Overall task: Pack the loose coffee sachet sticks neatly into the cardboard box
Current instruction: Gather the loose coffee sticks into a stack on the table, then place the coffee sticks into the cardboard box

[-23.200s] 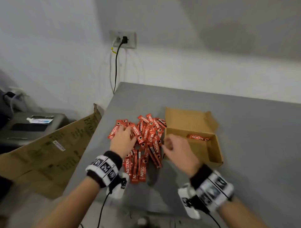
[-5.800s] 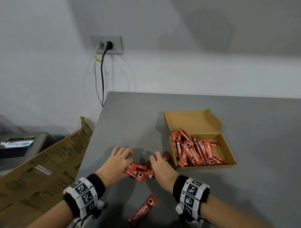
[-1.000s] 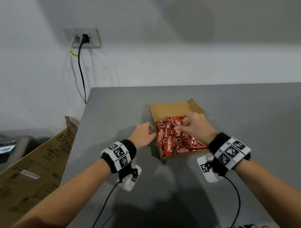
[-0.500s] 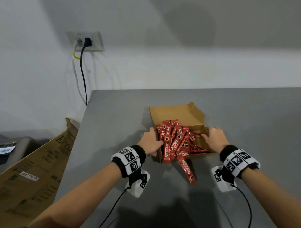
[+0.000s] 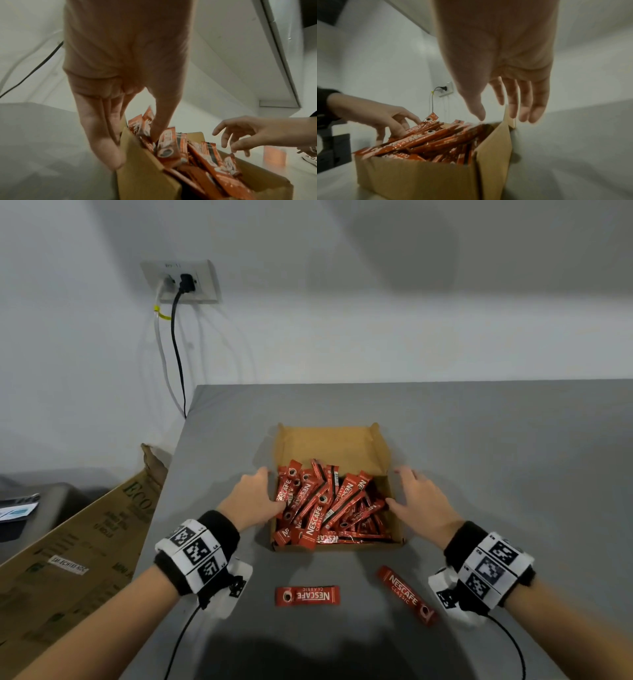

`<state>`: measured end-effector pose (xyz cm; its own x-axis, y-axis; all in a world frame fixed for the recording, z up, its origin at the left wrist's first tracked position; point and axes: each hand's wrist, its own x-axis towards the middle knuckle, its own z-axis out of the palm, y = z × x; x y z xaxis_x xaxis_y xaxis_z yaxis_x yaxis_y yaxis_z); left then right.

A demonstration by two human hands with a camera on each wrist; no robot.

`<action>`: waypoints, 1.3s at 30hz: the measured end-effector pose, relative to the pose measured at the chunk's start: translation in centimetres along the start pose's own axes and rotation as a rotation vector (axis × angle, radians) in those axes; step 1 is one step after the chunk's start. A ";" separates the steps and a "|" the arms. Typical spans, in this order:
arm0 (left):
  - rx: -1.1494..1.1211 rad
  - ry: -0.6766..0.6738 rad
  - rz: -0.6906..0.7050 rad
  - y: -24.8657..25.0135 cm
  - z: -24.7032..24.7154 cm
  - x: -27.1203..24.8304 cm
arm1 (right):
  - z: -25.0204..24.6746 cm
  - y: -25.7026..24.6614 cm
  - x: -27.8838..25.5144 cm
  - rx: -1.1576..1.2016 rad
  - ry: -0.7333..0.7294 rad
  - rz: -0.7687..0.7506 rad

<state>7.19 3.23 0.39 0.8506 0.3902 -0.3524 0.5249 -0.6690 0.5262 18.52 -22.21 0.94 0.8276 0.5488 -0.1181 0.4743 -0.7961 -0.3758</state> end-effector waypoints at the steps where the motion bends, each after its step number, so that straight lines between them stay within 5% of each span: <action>1: 0.042 0.036 0.019 0.0 -0.2 -0.4 | -0.7 -0.4 -0.5 -0.021 0.054 -0.055; 3: 0.204 0.194 0.135 0.4 -0.5 -1.8 | -2.0 -1.0 -1.6 -0.048 0.011 -0.134; 5: 0.312 0.305 0.415 1.4 -0.6 -4.0 | -2.2 -1.0 -2.5 -0.105 -0.265 -0.140; 7: 0.325 0.054 0.628 2.1 0.0 -6.1 | -1.4 -0.7 -3.5 -0.209 -0.553 -0.103; 10: 0.462 -0.356 0.667 1.8 2.7 -7.6 | 0.5 -0.5 -4.6 -0.361 -0.652 -0.089; 16: 0.565 -0.450 0.522 2.0 6.7 -7.6 | 1.9 -0.5 -4.5 -0.326 -0.607 -0.116; 20: 0.527 -0.430 0.577 2.1 5.9 -6.9 | 1.1 -2.3 -4.0 -0.192 -0.596 -0.257; 24: 0.326 -0.269 0.584 3.5 2.8 -6.0 | -1.6 -4.7 -1.4 0.052 -0.388 -0.271; 28: -0.060 -0.005 0.362 4.6 -1.2 -3.6 | -2.6 -6.9 1.0 0.374 -0.188 -0.174; 30: -0.122 0.015 0.261 4.5 -1.2 -2.6 | -1.6 -7.8 1.8 0.444 -0.187 -0.127; 34: -0.101 0.045 0.163 3.5 0.5 -1.6 | 0.3 -8.2 2.6 0.346 -0.224 -0.131; 39: 0.215 0.217 0.256 2.9 0.6 -1.7 | -1.4 -3.6 4.1 0.186 0.022 -0.017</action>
<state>7.22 0.30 2.06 0.9518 0.3031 -0.0469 0.2965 -0.8700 0.3940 20.62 -17.49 3.14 0.8272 0.5546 -0.0907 0.4263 -0.7245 -0.5417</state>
